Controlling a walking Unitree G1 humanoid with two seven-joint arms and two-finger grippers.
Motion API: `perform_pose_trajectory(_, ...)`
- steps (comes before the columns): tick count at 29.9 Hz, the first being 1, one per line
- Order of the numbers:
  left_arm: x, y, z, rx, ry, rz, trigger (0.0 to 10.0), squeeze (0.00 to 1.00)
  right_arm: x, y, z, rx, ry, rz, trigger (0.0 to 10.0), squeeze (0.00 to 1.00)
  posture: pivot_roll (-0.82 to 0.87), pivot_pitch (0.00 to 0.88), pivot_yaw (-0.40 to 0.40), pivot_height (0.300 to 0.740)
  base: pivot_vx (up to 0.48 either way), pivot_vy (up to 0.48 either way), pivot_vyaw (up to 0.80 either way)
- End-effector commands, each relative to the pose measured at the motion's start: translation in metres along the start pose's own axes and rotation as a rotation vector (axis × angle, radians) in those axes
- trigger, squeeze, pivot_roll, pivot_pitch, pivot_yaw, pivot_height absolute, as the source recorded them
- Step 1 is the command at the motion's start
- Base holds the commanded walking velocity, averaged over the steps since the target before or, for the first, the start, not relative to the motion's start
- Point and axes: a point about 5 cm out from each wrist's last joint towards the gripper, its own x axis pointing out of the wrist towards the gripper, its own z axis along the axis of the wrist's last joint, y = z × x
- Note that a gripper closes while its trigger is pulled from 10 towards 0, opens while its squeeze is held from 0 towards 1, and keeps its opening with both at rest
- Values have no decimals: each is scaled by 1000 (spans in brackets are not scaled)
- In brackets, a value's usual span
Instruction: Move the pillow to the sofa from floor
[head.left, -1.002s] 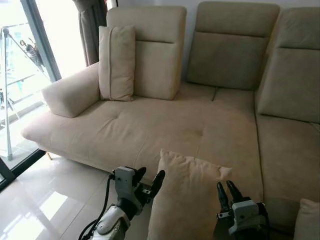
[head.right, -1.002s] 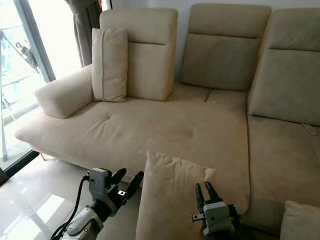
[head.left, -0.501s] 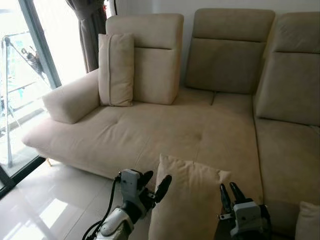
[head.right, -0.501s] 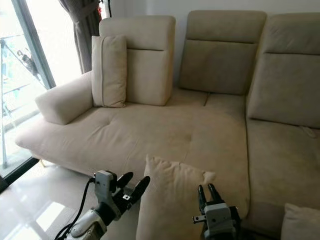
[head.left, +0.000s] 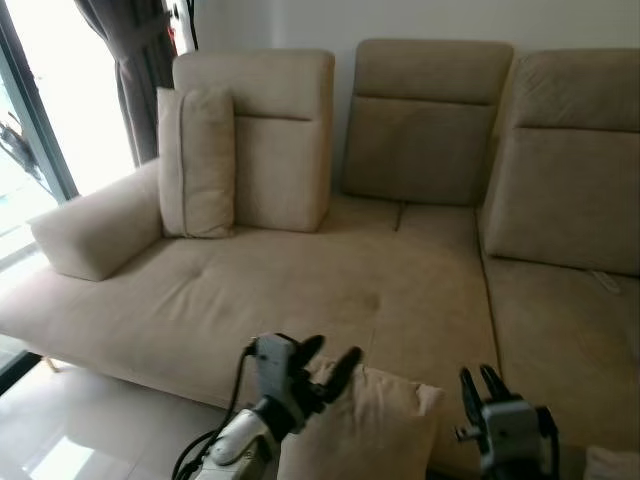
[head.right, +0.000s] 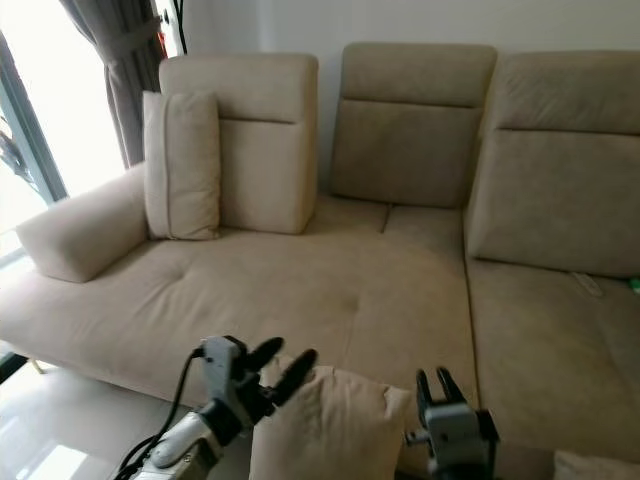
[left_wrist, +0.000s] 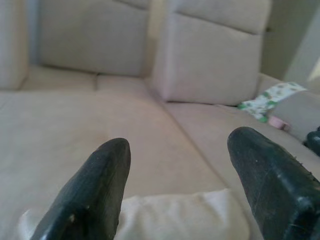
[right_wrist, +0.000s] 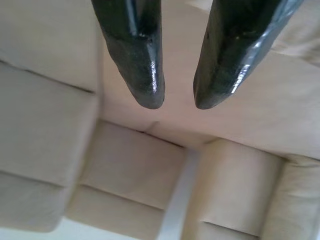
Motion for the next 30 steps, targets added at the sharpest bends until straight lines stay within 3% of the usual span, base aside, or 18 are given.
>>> perform_pose_trajectory(1, -3, 0, -5, -29, 5, 13, 10000, 0, -2, 4, -2, 6, 20, 21, 10000, 0, 169, 4, 44, 545, 0, 0, 0)
perform_pose_trajectory(3, -3, 0, -5, -24, 6, 12, 10000, 0, -1, 4, -3, 6, 26, 25, 10000, 0, 168, 4, 45, 545, 0, 0, 0)
perform_pose_trajectory(7, -2, 1, -4, -4, 7, 11, 10000, 0, 6, 19, -14, 109, 100, 229, 10000, 0, 163, 6, 50, 545, 0, 0, 0)
perform_pose_trajectory(8, -1, 0, -3, 19, 10, 5, 10000, 0, 8, 22, -18, 139, 128, 299, 10000, 459, 159, 6, 53, 545, 0, 0, 0)
perform_pose_trajectory(9, 0, 0, -3, 50, 16, -3, 10000, 0, 11, 21, -20, 162, 140, 340, 10000, 1000, 158, 6, 55, 545, 0, 0, 0)
perform_pose_trajectory(10, 0, 0, -3, 50, 16, -3, 10000, 0, 11, 21, -20, 162, 140, 340, 10000, 1000, 158, 6, 55, 545, 0, 0, 0)
perform_pose_trajectory(12, 3, -4, -2, 160, 39, -42, 10000, 0, 20, 11, -25, 158, 159, 360, 10000, 1000, 160, 5, 57, 545, 0, 0, 0)
perform_pose_trajectory(13, 3, -4, -2, 160, 39, -42, 10000, 0, 20, 11, -25, 158, 159, 360, 10000, 1000, 160, 5, 57, 545, 0, 0, 0)
perform_pose_trajectory(16, 10, -13, 0, 363, 81, -137, 10000, 0, 40, -5, -29, 127, 167, 360, 10000, 1000, 166, 5, 59, 545, 0, 0, 0)
perform_pose_trajectory(21, 11, -19, 2, 476, 106, -200, 10000, 0, 51, -9, -31, 132, 189, 407, 10000, 1000, 183, 7, 60, 545, 0, 0, 0)
perform_pose_trajectory(28, 4, -17, 0, 572, 154, -227, 10000, 0, 43, -13, -46, 173, 312, 499, 10000, 1000, 208, 13, 60, 545, 0, 0, 0)
perform_pose_trajectory(29, 3, -14, -1, 598, 165, -212, 10000, 0, 40, -12, -49, 180, 328, 519, 10000, 27, 208, 13, 60, 545, 0, 0, 0)
perform_pose_trajectory(30, 3, -11, -1, 619, 174, -191, 10000, 0, 38, -12, -51, 187, 338, 530, 10000, 0, 208, 13, 60, 545, 0, 0, 0)
